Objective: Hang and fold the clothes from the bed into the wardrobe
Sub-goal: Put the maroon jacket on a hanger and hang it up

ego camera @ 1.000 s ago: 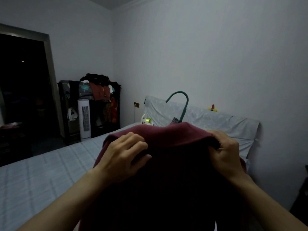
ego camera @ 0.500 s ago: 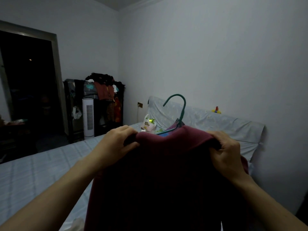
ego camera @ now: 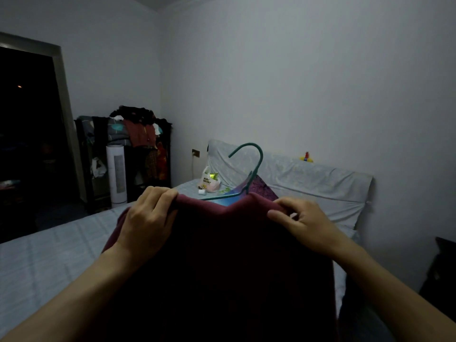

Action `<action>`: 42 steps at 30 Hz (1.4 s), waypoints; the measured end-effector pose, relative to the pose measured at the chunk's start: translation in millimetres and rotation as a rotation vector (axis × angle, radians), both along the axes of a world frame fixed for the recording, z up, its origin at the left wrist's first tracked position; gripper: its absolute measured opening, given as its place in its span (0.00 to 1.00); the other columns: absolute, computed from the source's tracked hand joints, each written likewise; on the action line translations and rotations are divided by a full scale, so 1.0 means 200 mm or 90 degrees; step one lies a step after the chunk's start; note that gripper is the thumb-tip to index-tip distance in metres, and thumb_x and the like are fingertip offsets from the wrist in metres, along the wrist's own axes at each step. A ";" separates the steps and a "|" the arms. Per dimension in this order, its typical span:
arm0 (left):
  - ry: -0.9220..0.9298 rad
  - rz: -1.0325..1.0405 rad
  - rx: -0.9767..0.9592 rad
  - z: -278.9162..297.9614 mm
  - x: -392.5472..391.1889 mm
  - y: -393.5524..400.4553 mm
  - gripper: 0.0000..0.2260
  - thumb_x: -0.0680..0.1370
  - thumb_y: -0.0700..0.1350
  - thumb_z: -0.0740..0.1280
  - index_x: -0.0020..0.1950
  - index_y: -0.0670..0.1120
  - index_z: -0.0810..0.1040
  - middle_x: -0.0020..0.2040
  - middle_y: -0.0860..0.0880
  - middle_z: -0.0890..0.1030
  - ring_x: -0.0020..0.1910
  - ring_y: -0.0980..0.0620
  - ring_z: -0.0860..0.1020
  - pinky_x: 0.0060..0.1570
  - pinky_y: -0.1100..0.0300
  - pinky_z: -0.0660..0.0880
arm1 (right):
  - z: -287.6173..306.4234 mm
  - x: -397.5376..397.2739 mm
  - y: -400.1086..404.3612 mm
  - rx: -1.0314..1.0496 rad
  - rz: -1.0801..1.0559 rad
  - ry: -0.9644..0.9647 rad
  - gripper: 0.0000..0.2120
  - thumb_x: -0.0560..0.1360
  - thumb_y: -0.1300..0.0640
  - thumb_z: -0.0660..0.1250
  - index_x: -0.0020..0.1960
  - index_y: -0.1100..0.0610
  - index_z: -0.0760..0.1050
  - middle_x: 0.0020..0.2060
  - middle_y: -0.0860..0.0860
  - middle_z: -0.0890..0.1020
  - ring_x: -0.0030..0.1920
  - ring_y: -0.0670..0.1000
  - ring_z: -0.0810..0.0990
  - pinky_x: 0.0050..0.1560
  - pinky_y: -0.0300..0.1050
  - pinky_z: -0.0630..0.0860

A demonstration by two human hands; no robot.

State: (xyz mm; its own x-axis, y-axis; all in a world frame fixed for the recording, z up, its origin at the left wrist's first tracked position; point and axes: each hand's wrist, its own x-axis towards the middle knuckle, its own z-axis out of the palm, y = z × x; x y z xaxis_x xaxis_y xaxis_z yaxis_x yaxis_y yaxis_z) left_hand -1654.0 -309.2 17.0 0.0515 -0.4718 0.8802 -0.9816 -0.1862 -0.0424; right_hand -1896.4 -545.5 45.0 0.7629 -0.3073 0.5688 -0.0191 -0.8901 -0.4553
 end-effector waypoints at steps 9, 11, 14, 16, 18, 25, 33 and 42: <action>0.037 -0.005 0.054 0.02 -0.03 0.14 0.15 0.78 0.49 0.66 0.58 0.40 0.79 0.52 0.44 0.80 0.50 0.46 0.78 0.51 0.49 0.78 | -0.16 0.06 0.08 -0.026 -0.059 -0.181 0.03 0.76 0.57 0.71 0.47 0.57 0.80 0.39 0.46 0.82 0.38 0.44 0.80 0.40 0.41 0.75; 0.057 0.007 0.096 0.03 -0.01 0.18 0.18 0.78 0.53 0.64 0.60 0.42 0.78 0.54 0.45 0.79 0.52 0.47 0.78 0.52 0.49 0.78 | -0.15 0.05 0.08 -0.030 -0.060 -0.210 0.07 0.75 0.52 0.69 0.48 0.56 0.81 0.39 0.46 0.83 0.39 0.43 0.80 0.40 0.38 0.75; 0.120 0.033 0.131 0.02 0.02 0.23 0.22 0.77 0.58 0.59 0.61 0.43 0.77 0.53 0.46 0.78 0.49 0.49 0.78 0.48 0.50 0.80 | -0.13 0.02 0.05 -0.033 -0.054 -0.223 0.10 0.74 0.49 0.67 0.49 0.55 0.81 0.40 0.46 0.83 0.40 0.42 0.81 0.41 0.34 0.74; 0.138 0.043 0.141 0.01 0.02 0.22 0.22 0.78 0.57 0.58 0.61 0.43 0.77 0.52 0.47 0.77 0.47 0.50 0.78 0.46 0.50 0.81 | -0.13 0.02 0.02 -0.041 -0.048 -0.222 0.10 0.74 0.49 0.67 0.49 0.55 0.81 0.40 0.45 0.83 0.40 0.41 0.80 0.41 0.32 0.73; 0.147 0.043 0.154 0.01 0.00 0.18 0.21 0.78 0.56 0.57 0.60 0.42 0.77 0.51 0.47 0.77 0.46 0.50 0.78 0.45 0.50 0.81 | -0.13 0.03 -0.02 -0.055 -0.034 -0.224 0.08 0.76 0.49 0.69 0.48 0.54 0.80 0.40 0.42 0.82 0.40 0.40 0.80 0.41 0.30 0.72; 0.131 0.039 0.178 0.14 -0.10 -0.09 0.12 0.79 0.41 0.68 0.60 0.38 0.80 0.52 0.44 0.80 0.49 0.47 0.80 0.48 0.47 0.81 | -0.10 0.13 -0.29 -0.048 0.095 -0.246 0.08 0.75 0.52 0.69 0.50 0.56 0.81 0.43 0.44 0.83 0.44 0.40 0.81 0.46 0.30 0.73; 0.092 0.054 0.201 0.29 -0.28 -0.55 0.12 0.80 0.44 0.66 0.61 0.41 0.79 0.53 0.47 0.78 0.50 0.53 0.77 0.51 0.57 0.78 | -0.12 0.37 -0.54 0.045 0.230 -0.259 0.09 0.75 0.51 0.68 0.51 0.54 0.82 0.44 0.42 0.83 0.45 0.41 0.82 0.47 0.31 0.73; 0.136 0.309 0.130 0.25 -0.45 -0.05 0.12 0.82 0.45 0.62 0.60 0.40 0.78 0.52 0.48 0.78 0.48 0.54 0.77 0.53 0.63 0.75 | -0.04 0.68 -0.34 -0.050 0.413 -0.138 0.13 0.77 0.44 0.65 0.51 0.52 0.80 0.43 0.45 0.82 0.41 0.41 0.79 0.45 0.29 0.72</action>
State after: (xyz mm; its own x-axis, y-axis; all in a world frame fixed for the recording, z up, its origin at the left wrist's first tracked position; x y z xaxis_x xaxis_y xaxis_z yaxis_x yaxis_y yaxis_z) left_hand -1744.8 -318.6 66.7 0.4712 -0.5091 0.7202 -0.7764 -0.6268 0.0649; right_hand -1759.7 -613.4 37.0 0.6454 0.2216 0.7310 0.6126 -0.7217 -0.3222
